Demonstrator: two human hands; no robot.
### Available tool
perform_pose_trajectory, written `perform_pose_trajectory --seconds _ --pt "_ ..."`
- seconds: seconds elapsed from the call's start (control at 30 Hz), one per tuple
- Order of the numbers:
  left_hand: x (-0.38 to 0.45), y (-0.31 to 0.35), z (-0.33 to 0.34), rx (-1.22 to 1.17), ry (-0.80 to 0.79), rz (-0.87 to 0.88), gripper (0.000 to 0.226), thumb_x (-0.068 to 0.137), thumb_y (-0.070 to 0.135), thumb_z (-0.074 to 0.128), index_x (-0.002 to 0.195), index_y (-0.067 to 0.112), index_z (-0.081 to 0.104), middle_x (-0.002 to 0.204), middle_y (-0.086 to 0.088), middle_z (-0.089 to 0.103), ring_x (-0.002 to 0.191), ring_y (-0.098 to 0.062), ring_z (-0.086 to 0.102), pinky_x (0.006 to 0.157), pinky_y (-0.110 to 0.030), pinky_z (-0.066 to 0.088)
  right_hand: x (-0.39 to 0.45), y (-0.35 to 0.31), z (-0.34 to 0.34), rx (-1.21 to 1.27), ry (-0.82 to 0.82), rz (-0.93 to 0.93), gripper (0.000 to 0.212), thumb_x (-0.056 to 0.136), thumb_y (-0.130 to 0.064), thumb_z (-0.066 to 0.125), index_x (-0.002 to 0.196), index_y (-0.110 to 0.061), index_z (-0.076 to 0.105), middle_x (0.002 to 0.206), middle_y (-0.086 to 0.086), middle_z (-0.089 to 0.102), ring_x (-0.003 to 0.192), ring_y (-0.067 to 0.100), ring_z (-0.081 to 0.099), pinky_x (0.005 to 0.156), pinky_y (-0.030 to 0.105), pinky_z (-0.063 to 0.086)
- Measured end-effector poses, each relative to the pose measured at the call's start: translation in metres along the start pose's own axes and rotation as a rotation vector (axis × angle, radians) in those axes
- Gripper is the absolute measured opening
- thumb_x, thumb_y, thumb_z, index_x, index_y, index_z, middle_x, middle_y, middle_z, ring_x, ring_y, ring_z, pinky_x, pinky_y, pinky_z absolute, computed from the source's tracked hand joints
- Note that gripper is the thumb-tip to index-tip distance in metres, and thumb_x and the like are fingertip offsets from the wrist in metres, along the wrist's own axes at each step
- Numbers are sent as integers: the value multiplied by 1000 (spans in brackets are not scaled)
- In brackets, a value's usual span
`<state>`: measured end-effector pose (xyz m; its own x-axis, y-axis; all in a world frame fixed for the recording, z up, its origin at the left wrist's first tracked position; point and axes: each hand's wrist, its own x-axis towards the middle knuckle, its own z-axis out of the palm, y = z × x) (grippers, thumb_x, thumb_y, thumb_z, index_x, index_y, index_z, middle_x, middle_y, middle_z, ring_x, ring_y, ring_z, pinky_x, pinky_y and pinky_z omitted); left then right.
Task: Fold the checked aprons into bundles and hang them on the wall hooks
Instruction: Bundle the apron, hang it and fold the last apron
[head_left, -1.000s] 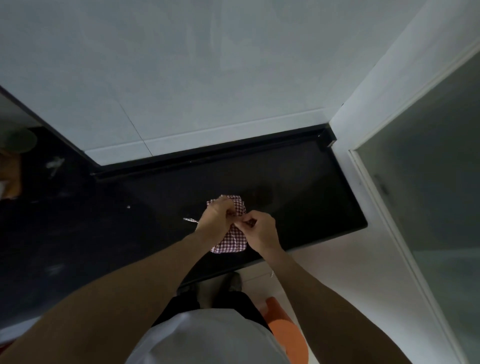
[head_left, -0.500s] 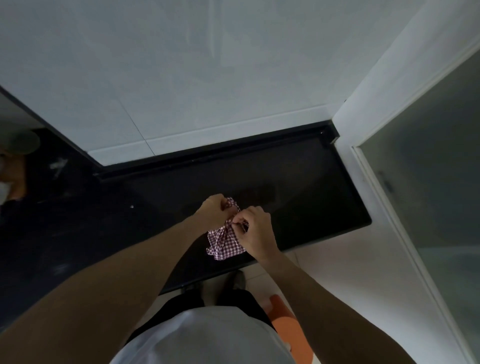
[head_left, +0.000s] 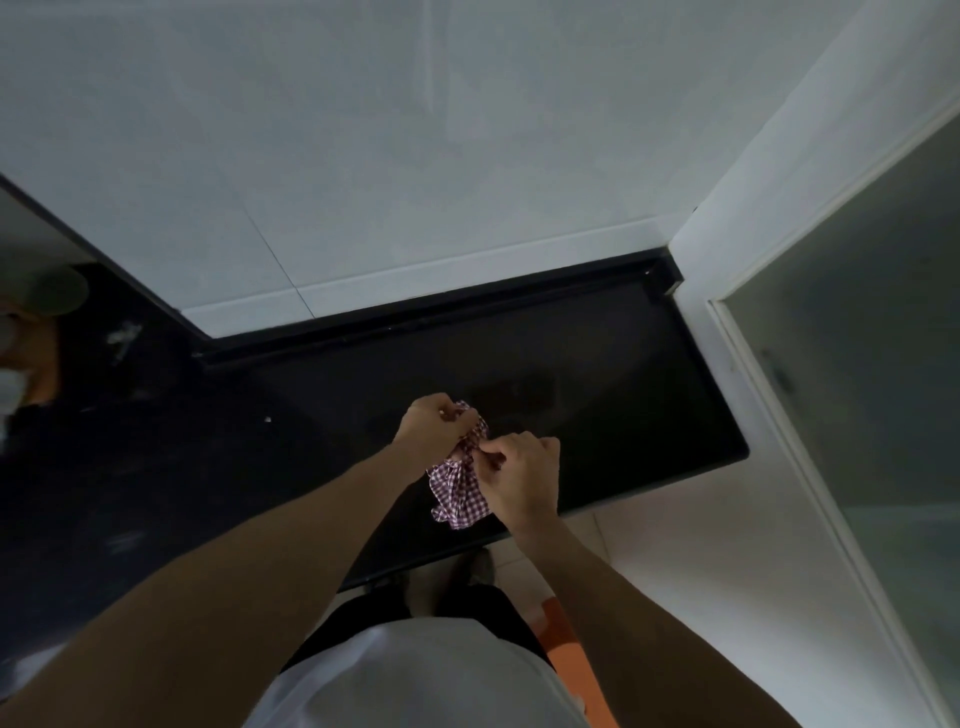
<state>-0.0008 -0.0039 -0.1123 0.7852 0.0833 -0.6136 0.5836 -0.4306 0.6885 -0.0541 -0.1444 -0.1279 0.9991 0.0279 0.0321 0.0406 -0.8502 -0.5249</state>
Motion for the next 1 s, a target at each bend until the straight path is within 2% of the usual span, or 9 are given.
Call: perform_pose_trajectory --seconds 0.07,0.23,0.37,0.47,0.57,0.67,0.73,0.9,1.0 --pt "-1 -3 2 17 38 13 29 92 30 69 98 2 64 89 -12 70 63 -13 66 61 -26 56 1 3 -1 46 -74 37 14 75 -27 82 84 -21 74 74 -11 68 70 7 58 82 34 43" --pt "-3 -12 8 1 141 -3 30 89 35 71 92 6 67 90 -11 70 83 -25 68 72 -36 58 -1 10 -8 225 -296 -56 14 72 -17 77 74 -15 63 71 -19 45 73 8 47 68 26 41" --pt "1 -11 6 -32 169 -41 28 90 35 70 92 8 66 87 -8 69 69 -14 62 59 -24 52 -7 15 -7 244 -379 -104 15 77 -30 66 74 -23 53 86 -11 47 81 6 48 71 18 37" --pt "2 -6 -3 -8 58 -1 23 91 30 70 95 8 65 85 -9 68 62 -10 61 53 -21 52 -13 19 -5 265 -364 -61 14 87 -22 72 89 -10 65 90 -6 50 70 2 47 66 9 36" --pt "0 -4 -14 -14 -15 51 22 89 26 72 99 7 66 89 -9 70 65 -8 66 57 -18 55 -15 17 -9 327 -277 53 22 87 -23 75 89 -2 67 84 -1 57 65 4 54 61 13 42" --pt "2 -9 -18 -14 60 26 24 84 32 77 94 11 68 89 -3 69 80 -14 67 68 -25 57 -13 18 -17 336 -352 122 22 88 -27 74 86 -6 70 83 4 68 72 13 65 68 28 54" --pt "4 -13 -17 -50 117 -5 25 85 35 76 92 13 67 89 -1 68 84 -15 67 71 -28 57 -11 20 -23 313 -424 109 18 88 -25 74 87 -8 74 83 2 72 73 10 67 71 30 57" --pt "1 -12 -13 -86 137 -43 24 89 37 71 95 14 65 90 0 67 83 -15 67 68 -28 56 -4 27 -37 256 -546 90 17 87 -23 76 91 -7 79 84 3 76 68 2 65 66 18 51" --pt "0 -14 -16 -150 189 -60 21 90 32 71 94 13 63 88 -4 70 67 -14 69 61 -28 59 0 30 -44 241 -623 136 17 88 -24 75 90 -7 79 79 2 75 63 -2 61 63 15 49"
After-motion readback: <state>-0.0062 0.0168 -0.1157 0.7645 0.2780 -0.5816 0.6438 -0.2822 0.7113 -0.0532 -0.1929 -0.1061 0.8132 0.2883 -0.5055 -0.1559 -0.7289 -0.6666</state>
